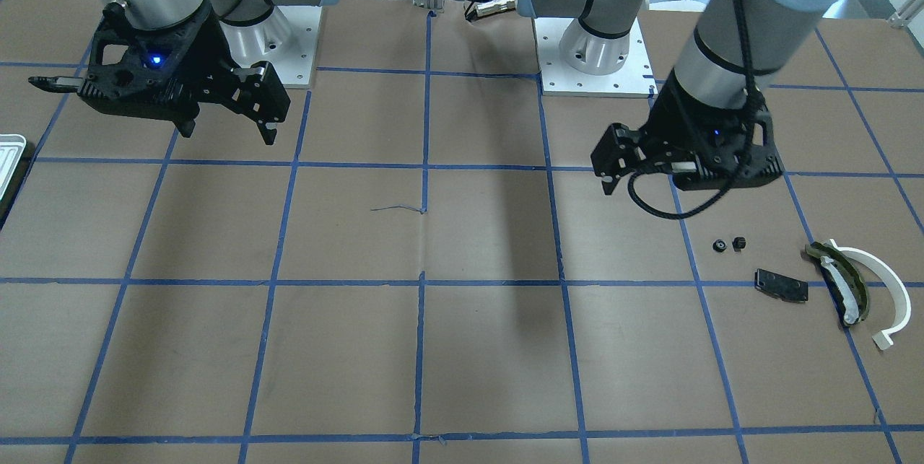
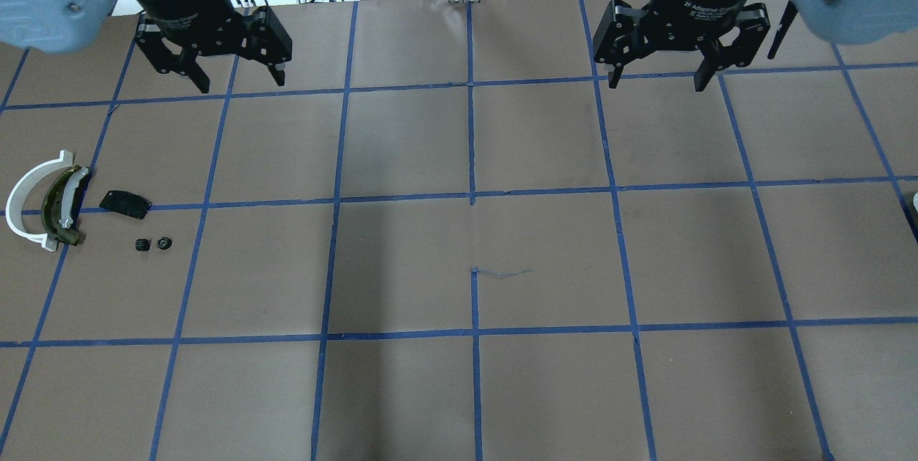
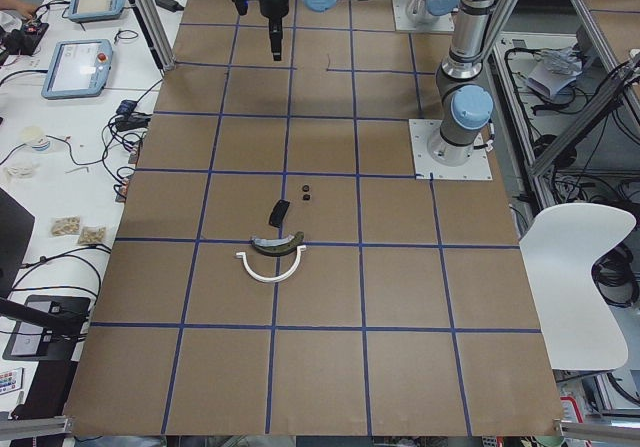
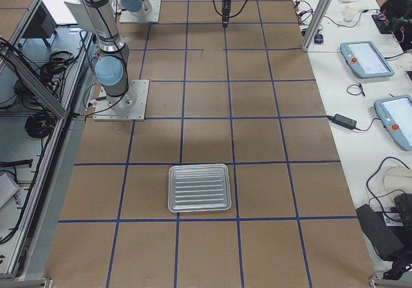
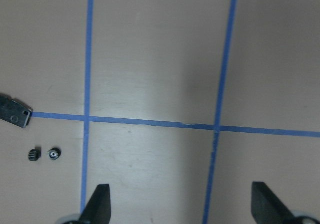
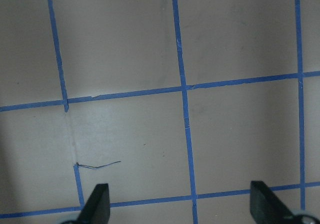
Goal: Place bearing gear from tray to pile
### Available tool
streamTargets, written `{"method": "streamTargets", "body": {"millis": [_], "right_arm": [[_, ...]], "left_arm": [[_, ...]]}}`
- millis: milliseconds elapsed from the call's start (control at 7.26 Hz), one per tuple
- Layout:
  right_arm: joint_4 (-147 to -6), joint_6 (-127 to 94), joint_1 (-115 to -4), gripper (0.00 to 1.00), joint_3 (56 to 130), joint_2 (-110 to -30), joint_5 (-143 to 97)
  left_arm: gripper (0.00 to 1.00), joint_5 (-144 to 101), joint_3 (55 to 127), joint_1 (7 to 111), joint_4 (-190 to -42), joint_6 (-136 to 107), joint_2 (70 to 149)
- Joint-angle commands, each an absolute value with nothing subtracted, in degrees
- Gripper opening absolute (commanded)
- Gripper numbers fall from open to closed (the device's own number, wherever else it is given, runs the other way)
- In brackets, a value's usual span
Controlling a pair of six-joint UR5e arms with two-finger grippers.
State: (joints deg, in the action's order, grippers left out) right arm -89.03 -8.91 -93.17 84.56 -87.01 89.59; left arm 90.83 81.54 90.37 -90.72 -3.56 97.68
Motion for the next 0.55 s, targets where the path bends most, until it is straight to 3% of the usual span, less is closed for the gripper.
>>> {"method": "streamTargets", "body": {"millis": [0, 275, 413], "right_arm": [[-89.0, -9.0, -93.2, 1.0, 84.6, -87.0, 89.5], [-89.0, -9.0, -93.2, 1.0, 84.6, -87.0, 89.6], [-89.0, -9.0, -93.2, 1.0, 84.6, -87.0, 89.6]], "left_arm": [[1.0, 90.2, 80.0, 91.7, -98.8, -3.8, 92.9], [0.96, 90.4, 83.3, 88.9, -98.0, -3.5, 90.3], [1.0, 90.1, 82.5, 88.2, -94.8, -4.2, 90.7]]}}
